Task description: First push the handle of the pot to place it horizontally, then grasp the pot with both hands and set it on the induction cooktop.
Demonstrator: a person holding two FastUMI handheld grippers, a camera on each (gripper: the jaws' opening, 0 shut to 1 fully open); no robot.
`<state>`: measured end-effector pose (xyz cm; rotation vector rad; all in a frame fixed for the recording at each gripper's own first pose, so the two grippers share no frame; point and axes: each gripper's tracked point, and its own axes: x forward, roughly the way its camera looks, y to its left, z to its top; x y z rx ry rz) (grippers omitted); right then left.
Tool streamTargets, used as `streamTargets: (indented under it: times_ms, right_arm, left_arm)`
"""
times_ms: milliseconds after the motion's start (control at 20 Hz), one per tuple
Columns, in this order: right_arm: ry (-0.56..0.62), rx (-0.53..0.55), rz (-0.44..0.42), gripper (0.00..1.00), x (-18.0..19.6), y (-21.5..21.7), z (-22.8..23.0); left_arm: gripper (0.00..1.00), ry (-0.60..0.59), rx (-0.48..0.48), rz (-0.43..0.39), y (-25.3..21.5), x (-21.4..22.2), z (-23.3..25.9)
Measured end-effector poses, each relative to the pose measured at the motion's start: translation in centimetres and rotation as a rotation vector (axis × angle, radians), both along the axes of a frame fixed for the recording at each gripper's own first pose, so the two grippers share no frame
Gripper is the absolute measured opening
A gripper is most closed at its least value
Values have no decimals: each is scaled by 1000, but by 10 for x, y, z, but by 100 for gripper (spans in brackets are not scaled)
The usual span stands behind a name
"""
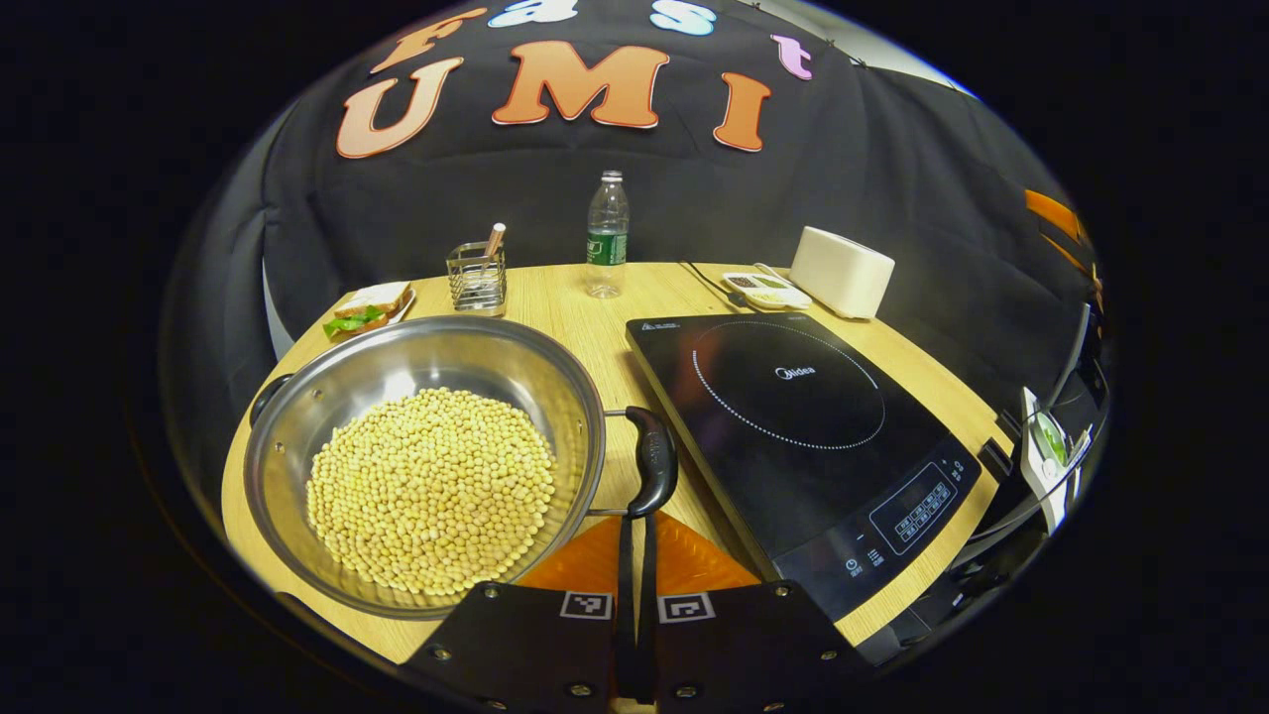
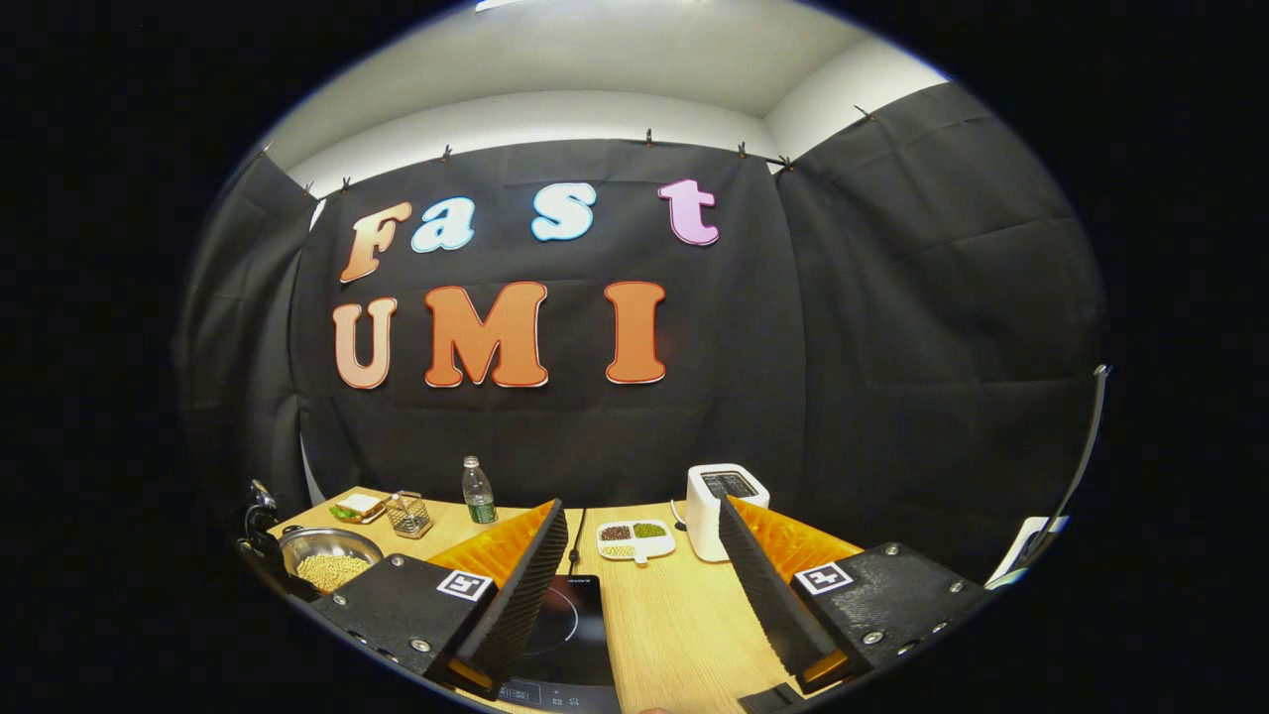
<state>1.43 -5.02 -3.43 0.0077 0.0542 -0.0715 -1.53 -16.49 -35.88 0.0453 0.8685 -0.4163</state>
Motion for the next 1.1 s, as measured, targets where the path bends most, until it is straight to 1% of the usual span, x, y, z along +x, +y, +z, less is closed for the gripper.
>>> streamTargets:
  times_ms: [350, 650, 1100]
  right_arm:
    - [5, -2, -7, 95, 2, -3, -2]
    - [17, 4, -15, 95, 6, -7, -8]
    - [30, 4, -18, 95, 8, -2, -11]
  left_arm:
    - [2, 6, -1, -16, -8, 16, -3]
    - [2, 20, -18, -14, -14, 30, -8]
    - [2, 18, -12, -21, -25, 50, -18]
